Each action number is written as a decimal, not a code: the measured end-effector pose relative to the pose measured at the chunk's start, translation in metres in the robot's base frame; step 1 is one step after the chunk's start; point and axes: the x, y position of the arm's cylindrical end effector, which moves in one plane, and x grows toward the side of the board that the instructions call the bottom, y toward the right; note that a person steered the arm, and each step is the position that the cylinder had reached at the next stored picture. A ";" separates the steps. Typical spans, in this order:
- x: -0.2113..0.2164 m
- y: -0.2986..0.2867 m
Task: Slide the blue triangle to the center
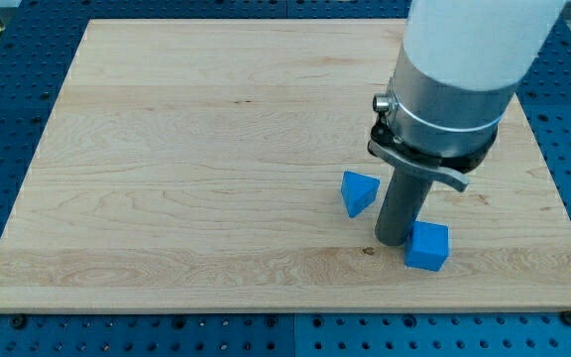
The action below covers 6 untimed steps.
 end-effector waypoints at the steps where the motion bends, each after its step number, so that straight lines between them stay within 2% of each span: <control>1: 0.000 0.000; 2: -0.001 -0.001; 4: -0.037 -0.018; 6: -0.062 -0.078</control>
